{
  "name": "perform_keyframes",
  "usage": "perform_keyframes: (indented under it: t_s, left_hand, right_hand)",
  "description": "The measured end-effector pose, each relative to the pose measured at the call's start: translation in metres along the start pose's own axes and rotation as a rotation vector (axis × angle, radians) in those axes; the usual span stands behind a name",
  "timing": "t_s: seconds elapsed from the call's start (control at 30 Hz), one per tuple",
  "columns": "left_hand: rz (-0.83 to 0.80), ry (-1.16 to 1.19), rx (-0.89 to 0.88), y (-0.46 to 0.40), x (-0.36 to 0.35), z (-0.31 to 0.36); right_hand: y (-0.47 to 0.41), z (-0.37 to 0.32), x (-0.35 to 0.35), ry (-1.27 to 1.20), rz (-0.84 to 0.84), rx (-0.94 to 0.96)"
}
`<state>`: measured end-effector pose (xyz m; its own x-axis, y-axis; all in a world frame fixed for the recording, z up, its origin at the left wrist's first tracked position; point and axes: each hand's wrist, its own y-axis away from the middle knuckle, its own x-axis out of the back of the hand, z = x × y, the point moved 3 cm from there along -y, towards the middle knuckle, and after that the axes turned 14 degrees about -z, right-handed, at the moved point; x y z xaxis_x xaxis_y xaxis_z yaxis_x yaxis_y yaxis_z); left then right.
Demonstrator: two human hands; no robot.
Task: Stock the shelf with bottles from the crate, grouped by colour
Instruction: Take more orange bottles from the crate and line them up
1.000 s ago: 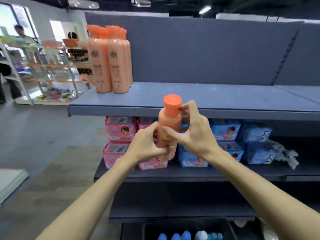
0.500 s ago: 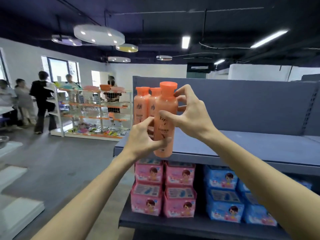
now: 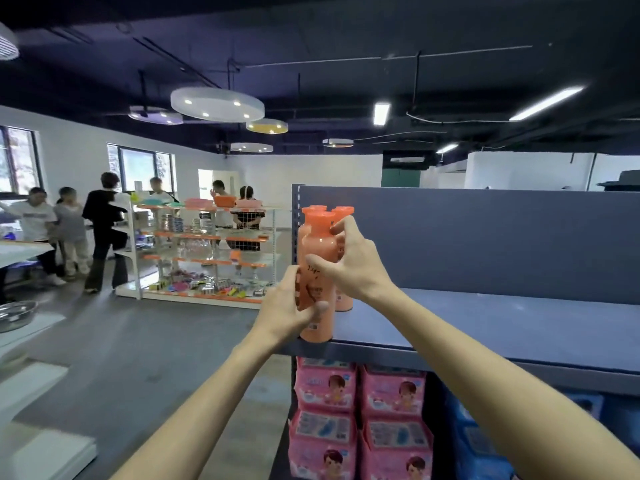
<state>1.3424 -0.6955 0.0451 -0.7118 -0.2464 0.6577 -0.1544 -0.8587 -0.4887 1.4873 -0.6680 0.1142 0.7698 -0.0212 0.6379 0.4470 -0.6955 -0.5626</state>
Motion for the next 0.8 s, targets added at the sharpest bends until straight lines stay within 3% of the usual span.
perform_keyframes:
  t_s: [0.37,0.8]
  left_hand:
    - [-0.079,0.051,0.065,-0.037,0.007,-0.046]
    - [-0.123,0.14,0.019,-0.058,0.008,-0.064]
  right_hand:
    - [-0.043,0.013,-0.028,0.084,0.01,-0.03]
    - [-0.064,0.028,-0.037,0.122,0.03,-0.048]
